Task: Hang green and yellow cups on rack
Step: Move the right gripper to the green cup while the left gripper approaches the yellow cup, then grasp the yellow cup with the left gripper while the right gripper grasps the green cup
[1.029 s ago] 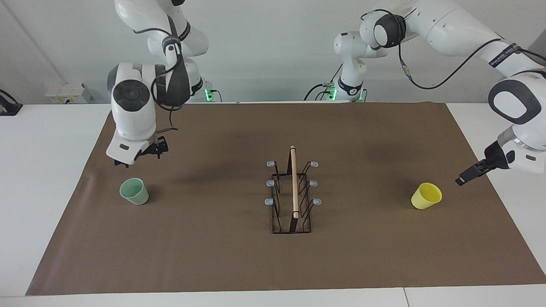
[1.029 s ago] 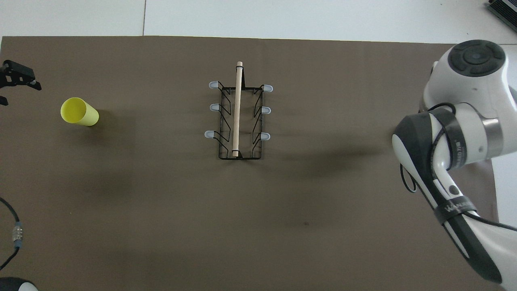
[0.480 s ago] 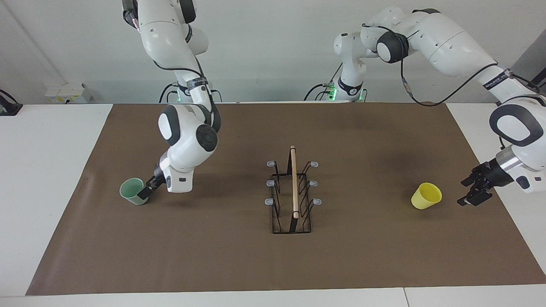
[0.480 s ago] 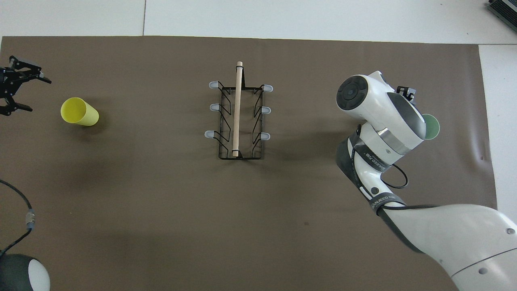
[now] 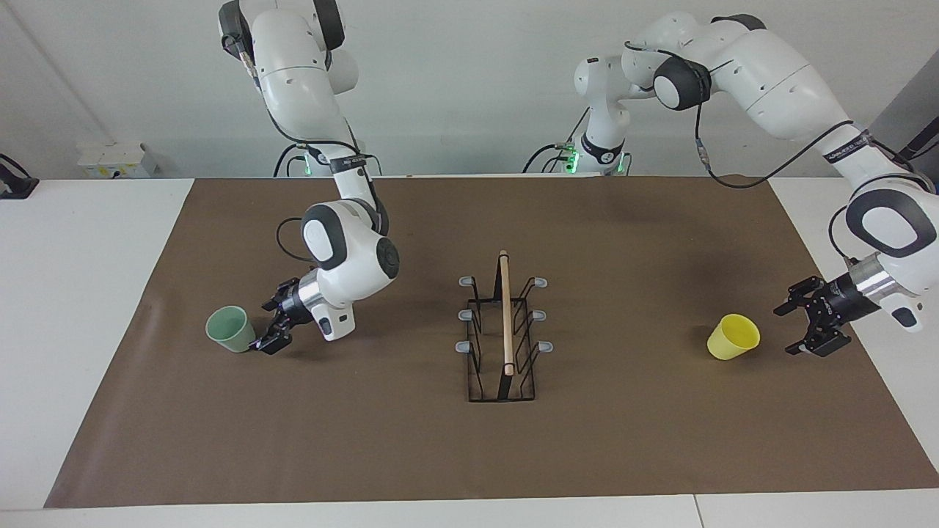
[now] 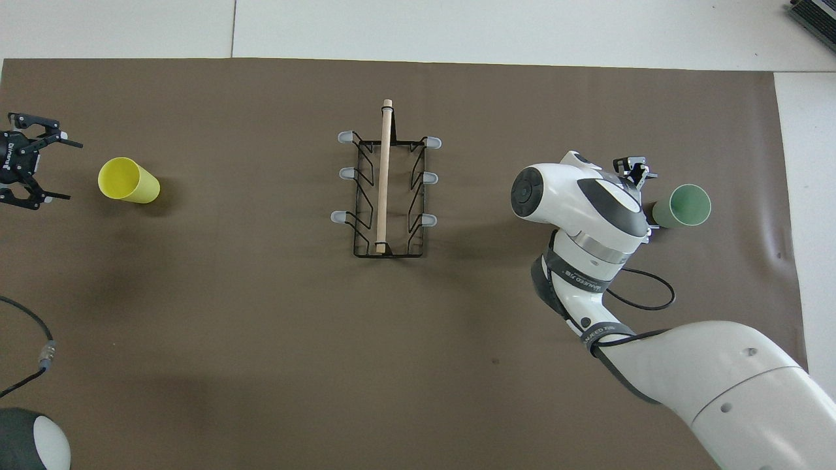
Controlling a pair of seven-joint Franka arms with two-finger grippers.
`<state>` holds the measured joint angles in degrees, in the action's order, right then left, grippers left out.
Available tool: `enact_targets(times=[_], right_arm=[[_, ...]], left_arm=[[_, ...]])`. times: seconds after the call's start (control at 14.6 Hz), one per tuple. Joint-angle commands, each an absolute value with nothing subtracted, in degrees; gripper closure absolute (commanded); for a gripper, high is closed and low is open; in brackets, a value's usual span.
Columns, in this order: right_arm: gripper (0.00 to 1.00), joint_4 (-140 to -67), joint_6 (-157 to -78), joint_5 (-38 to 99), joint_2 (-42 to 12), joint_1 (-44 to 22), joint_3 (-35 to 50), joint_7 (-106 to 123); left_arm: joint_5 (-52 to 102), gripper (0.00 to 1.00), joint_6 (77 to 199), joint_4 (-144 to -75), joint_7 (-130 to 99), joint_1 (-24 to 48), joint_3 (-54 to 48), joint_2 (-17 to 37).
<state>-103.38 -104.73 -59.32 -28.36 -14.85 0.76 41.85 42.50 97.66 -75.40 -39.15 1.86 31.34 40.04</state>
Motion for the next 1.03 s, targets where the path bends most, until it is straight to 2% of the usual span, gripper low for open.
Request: enact_targets(times=[0.0,0.34,0.55,0.96], right_arm=[[0.0,-107.3,-107.04,-63.35,-27.6,-14.5,0.88,42.98],[0.0,-108.45,-107.14,-68.55,-29.62,-14.33,0.88,41.66],[0.0,-109.68,-107.23,-69.96,-29.53,-13.19,0.88,38.6],[0.0,-112.05,-108.62,-72.85,-29.01,-11.87,0.79,36.39]], left_arm=[[47.79,0.0,97.82,-81.89,-42.0,1.85,32.17,38.24],[58.17,0.0,98.61,-90.42,-43.86,1.58,33.75,37.18],[63.79,0.0,98.96,-96.65,-43.86,1.49,33.93,34.55],[70.57,0.0,102.82,-102.47,-46.22,2.46,33.4,32.61]])
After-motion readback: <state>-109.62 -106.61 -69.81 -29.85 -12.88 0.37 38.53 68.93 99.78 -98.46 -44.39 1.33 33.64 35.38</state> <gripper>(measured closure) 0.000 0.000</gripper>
